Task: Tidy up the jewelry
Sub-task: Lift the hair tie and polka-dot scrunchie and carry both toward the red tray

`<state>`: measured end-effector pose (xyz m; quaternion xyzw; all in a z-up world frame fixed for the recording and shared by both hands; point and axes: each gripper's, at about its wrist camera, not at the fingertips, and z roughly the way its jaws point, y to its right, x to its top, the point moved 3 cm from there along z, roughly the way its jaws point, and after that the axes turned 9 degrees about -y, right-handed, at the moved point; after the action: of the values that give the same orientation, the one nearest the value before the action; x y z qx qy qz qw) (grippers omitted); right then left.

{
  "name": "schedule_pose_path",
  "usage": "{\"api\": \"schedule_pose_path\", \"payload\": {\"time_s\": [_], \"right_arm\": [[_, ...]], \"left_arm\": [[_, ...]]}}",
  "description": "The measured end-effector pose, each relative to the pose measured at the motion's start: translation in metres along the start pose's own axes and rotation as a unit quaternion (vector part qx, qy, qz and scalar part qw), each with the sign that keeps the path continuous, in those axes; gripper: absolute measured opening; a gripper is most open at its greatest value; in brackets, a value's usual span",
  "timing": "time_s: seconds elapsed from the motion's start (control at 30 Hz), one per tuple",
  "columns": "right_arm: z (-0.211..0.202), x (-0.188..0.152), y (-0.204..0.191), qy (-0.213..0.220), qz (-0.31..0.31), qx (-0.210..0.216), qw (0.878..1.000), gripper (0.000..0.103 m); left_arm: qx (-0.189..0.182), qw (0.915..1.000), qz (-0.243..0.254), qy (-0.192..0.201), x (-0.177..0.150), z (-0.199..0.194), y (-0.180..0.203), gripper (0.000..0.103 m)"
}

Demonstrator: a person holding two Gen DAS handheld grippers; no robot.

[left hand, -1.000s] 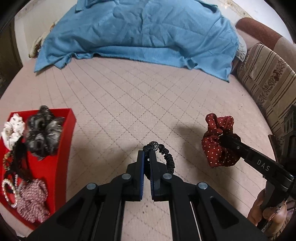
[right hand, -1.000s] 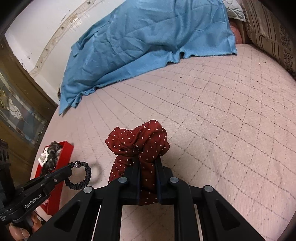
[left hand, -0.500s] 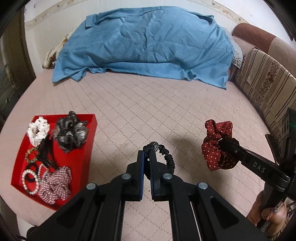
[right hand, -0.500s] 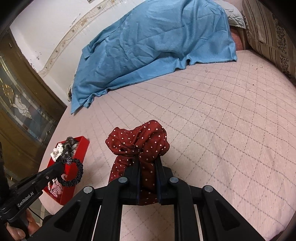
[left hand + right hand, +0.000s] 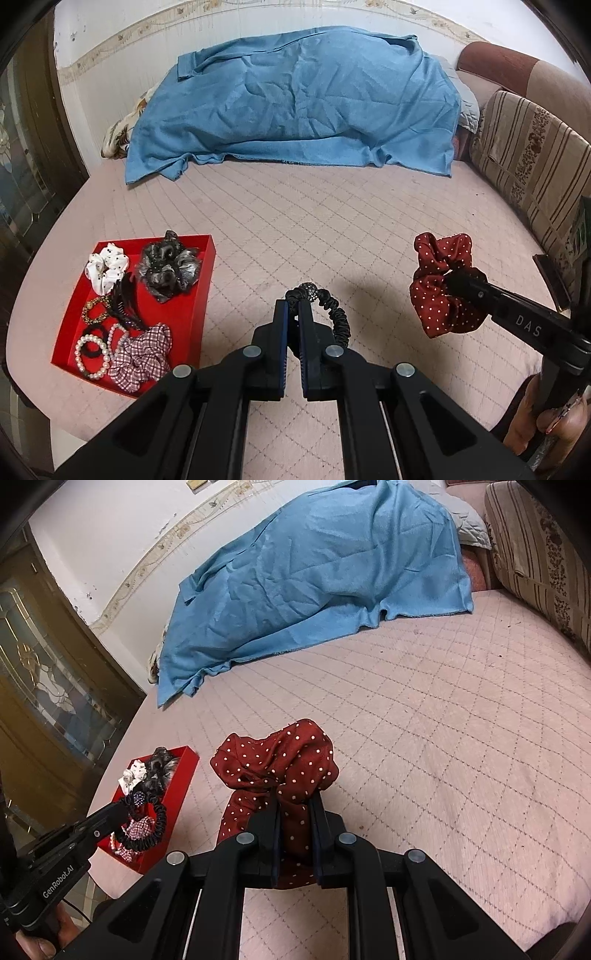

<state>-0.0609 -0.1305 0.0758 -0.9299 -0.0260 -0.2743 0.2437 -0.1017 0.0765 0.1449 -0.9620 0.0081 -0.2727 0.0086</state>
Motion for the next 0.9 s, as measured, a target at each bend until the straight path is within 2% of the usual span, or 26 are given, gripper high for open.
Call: {"api": "schedule_pose_path", "payload": {"time_s": [0.9], "right_arm": [[-0.052,-0.023,-0.045,0.037,-0.038,0.0,0.999,0.014]], "left_arm": [[0.005,0.9989,0.004,0.046,-0.025,-0.054,-0.011,0.005]]}}
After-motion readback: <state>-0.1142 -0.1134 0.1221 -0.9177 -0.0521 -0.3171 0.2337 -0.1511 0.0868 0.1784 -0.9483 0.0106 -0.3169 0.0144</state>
